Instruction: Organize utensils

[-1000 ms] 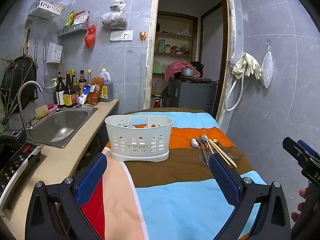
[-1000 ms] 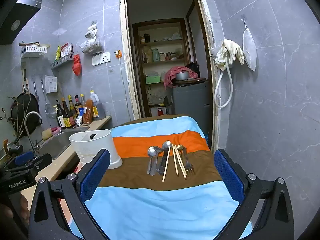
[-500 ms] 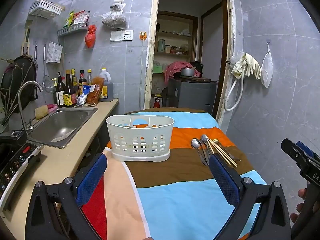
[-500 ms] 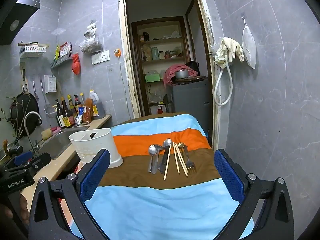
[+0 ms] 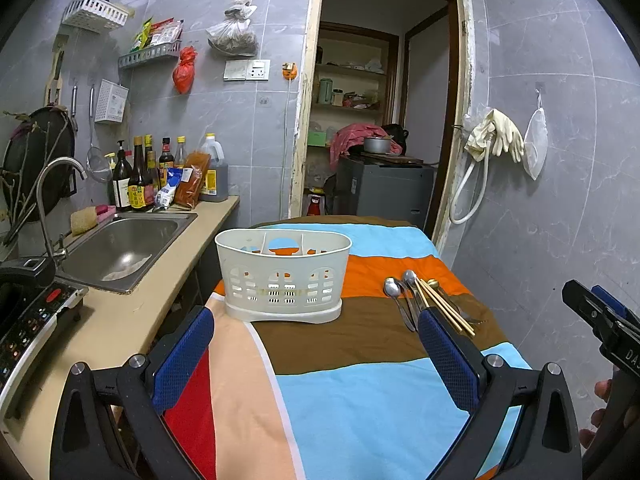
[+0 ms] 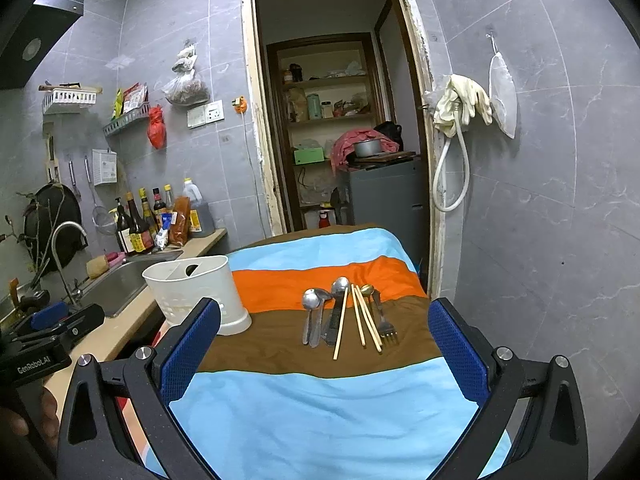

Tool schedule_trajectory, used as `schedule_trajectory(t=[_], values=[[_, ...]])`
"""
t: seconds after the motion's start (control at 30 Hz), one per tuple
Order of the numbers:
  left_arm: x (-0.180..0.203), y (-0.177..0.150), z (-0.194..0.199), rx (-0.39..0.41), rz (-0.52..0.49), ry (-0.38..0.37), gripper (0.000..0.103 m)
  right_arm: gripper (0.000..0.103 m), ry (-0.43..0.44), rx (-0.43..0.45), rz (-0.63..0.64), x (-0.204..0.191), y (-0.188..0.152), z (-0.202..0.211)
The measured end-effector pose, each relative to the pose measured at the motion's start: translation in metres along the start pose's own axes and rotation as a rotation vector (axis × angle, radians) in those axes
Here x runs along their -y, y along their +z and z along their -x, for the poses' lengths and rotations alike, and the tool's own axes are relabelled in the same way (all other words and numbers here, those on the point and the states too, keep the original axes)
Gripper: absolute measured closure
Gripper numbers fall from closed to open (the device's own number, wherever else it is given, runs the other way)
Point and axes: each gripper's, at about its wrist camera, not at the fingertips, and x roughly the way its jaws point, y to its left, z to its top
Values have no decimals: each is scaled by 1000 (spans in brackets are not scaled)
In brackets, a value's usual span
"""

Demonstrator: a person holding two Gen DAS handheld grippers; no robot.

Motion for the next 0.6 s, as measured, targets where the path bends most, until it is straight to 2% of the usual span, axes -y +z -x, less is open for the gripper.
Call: schedule_trajectory(t=[0.6], values=[[-1,0,0,1,4,-2,1,1,2,-5,-1,-1,1,2]])
